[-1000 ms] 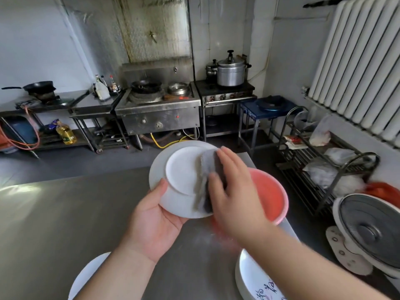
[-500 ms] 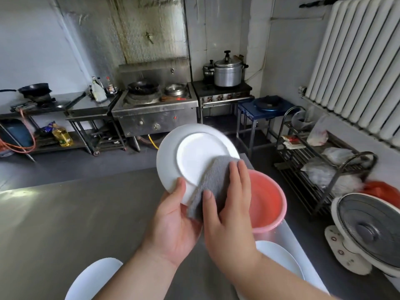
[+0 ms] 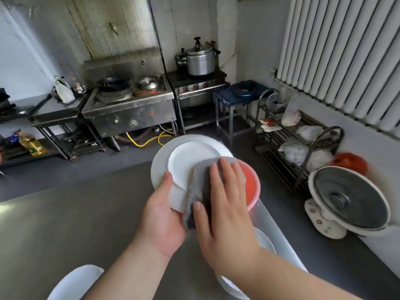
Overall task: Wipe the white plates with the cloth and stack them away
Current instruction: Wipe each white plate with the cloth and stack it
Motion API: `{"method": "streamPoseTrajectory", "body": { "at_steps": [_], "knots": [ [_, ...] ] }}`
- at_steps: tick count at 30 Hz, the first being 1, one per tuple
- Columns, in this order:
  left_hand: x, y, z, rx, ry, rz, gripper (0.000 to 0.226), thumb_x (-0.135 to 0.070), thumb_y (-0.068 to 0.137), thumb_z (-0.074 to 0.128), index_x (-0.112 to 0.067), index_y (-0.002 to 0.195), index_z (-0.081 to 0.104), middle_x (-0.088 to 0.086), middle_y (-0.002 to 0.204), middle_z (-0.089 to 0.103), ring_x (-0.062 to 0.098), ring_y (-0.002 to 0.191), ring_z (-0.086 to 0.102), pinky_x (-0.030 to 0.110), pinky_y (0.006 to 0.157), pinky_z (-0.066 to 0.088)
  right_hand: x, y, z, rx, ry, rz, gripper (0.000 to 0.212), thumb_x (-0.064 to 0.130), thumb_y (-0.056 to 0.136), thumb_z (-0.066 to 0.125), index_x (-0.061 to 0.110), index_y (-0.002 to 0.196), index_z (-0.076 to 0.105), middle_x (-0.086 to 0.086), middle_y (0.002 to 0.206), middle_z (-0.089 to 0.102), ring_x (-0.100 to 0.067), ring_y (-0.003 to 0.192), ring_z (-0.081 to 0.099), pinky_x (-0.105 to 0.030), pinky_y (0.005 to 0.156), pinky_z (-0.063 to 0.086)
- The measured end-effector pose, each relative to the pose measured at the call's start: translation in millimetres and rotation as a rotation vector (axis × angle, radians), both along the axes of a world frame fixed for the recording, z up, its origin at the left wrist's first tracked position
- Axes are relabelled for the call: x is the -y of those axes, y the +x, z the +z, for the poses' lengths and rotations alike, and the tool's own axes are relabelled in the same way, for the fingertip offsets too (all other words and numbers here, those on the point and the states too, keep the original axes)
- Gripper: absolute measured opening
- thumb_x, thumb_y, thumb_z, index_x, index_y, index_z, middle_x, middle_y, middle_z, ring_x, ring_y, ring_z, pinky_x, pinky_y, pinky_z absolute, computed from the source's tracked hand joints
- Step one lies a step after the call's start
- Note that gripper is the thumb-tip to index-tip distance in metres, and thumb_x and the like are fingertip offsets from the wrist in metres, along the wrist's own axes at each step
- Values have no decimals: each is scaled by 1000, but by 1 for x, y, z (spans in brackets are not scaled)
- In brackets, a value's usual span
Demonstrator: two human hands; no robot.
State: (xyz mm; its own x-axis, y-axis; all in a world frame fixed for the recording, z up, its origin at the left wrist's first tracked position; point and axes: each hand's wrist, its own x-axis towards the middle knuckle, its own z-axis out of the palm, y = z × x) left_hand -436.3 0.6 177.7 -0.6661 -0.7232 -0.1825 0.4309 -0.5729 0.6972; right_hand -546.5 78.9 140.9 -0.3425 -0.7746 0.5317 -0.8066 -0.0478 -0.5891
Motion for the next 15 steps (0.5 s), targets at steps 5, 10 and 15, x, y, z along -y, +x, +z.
{"method": "streamPoseTrajectory", "body": {
  "at_steps": [5, 10, 15],
  "knots": [
    [-17, -34, -17, -33, 59, -105, 63, -52, 111, 30, -8, 141, 63, 14, 148, 60, 26, 137, 58, 37, 104, 55, -14, -33, 1, -101, 47, -38, 59, 38, 104, 42, 10, 155, 47, -12, 167, 32, -33, 158, 23, -56, 127, 18],
    [-28, -72, -21, -50, 53, -65, 58, -49, 112, 31, -13, 135, 69, 15, 144, 63, 30, 130, 64, 42, 92, 60, -18, -86, 8, 210, 105, -114, 57, 34, 107, 41, 16, 161, 35, -3, 172, 19, -22, 160, 11, -46, 129, 18],
    [-52, -100, -35, 15, 124, -70, 61, -51, 108, 38, -6, 140, 65, 17, 149, 59, 34, 137, 58, 43, 112, 49, -57, -84, -25, -37, 51, -85, 58, 39, 102, 45, 14, 154, 49, -13, 166, 32, -35, 158, 21, -55, 127, 18]
  ]
}}
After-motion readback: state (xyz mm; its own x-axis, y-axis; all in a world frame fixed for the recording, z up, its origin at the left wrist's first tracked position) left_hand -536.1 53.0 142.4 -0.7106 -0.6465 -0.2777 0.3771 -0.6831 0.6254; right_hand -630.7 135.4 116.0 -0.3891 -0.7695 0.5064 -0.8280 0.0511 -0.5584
